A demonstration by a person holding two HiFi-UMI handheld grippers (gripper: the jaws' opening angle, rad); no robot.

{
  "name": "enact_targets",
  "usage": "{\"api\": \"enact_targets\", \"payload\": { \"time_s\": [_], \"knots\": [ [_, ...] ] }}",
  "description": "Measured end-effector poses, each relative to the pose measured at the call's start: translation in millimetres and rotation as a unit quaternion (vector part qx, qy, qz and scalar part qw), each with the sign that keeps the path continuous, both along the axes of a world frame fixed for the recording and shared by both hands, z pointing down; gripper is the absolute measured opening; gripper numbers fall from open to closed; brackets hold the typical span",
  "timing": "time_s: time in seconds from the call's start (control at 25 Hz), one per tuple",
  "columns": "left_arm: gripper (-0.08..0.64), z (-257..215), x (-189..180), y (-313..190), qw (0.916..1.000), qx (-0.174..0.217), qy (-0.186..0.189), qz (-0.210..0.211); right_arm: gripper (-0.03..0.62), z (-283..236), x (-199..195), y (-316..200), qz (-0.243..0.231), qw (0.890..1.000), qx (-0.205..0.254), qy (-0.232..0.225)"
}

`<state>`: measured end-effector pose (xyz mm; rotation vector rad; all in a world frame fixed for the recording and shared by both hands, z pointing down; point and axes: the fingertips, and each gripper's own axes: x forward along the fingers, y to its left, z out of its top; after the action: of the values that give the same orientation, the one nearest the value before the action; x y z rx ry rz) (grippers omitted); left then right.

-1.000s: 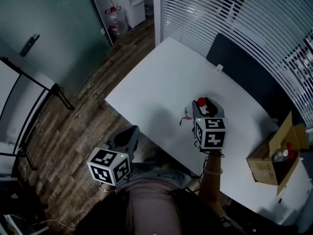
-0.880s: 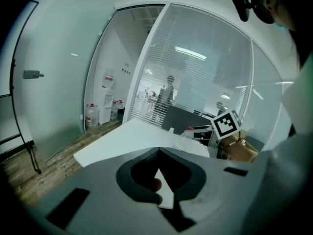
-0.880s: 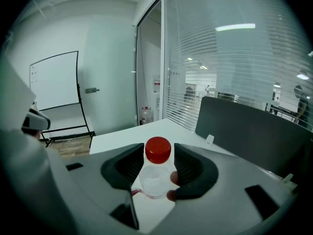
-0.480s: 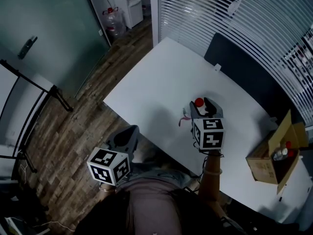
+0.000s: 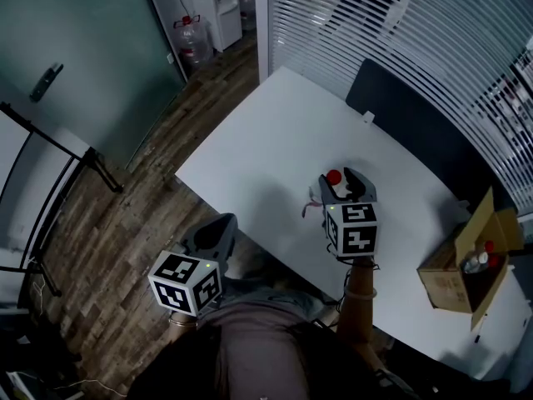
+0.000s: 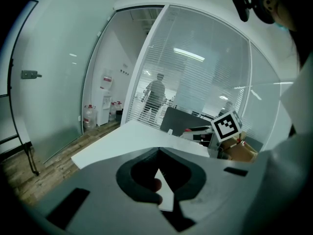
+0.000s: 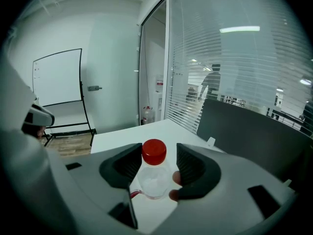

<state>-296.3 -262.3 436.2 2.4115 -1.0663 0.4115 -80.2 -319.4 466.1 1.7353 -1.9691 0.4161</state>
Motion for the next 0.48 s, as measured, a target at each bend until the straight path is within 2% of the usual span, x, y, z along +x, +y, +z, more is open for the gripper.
{"api": "enact_targets", "payload": {
  "time_s": [0.48],
  "knots": [
    [0.006,-3.1,-3.0,5.3,1.0,0.004,0.004,-0.001,0.205,-5.7,-6.7,5.4,-0.006,1.0,0.006,0.002]
  ]
}}
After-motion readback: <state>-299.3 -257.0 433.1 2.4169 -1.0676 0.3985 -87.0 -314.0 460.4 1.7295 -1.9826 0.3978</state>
